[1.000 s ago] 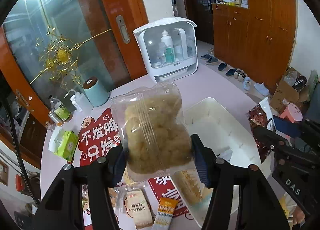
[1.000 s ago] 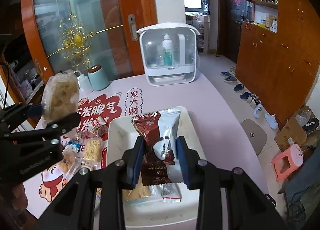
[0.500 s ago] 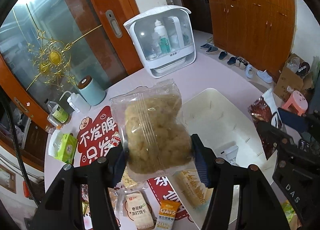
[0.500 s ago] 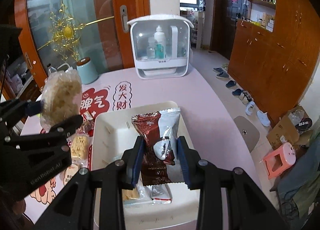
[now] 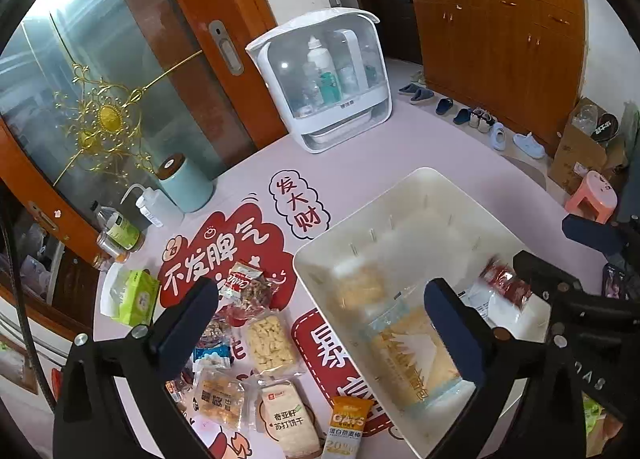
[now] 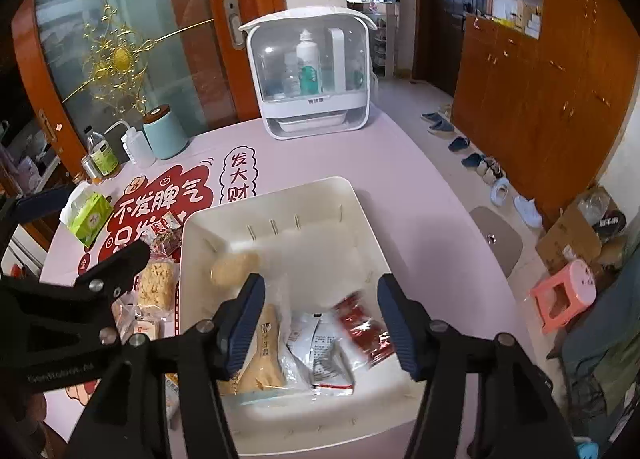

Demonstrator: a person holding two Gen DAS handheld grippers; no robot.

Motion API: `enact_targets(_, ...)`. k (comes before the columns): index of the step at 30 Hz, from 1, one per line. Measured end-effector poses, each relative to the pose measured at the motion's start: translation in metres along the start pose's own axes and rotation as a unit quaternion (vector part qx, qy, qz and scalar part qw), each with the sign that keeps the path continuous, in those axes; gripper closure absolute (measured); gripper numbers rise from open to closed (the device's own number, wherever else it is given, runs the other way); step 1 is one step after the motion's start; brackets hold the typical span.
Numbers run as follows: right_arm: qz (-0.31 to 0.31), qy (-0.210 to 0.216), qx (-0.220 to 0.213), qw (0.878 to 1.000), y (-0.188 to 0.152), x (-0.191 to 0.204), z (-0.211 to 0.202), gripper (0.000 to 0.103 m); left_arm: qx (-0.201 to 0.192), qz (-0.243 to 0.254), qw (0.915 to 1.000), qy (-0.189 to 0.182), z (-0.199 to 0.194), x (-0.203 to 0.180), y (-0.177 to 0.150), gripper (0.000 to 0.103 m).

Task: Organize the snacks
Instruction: 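Carry both snacks over the white bin and open both tools to drop them, then withdraw both tools from the bin toward the remaining snacks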

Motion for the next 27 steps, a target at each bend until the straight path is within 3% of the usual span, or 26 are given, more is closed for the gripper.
enact_targets(17, -0.015, 0.004, 0.003, 1.000, -0.012, 0.024, -0.008, 0.043, 0.004, -0.028, 0.9994, 0.022, -0.021, 0.038, -0.030, 0.001)
enact_targets(27, -0.038, 0.011, -0.007, 0.999, -0.012, 0.049, -0.021, 0.043, 0.001, -0.049, 0.9973, 0.055, -0.042, 0.076, -0.057, 0.001)
Point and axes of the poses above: each gripper's, at about its wrist camera, not at the fingertips, and z roughly the way its jaws point, x to its left, y to its top, the point moved 4 cm from there along z, roughly the way its jaws point, and after that the axes turned 13 degrees about y, right-handed, at the moved point
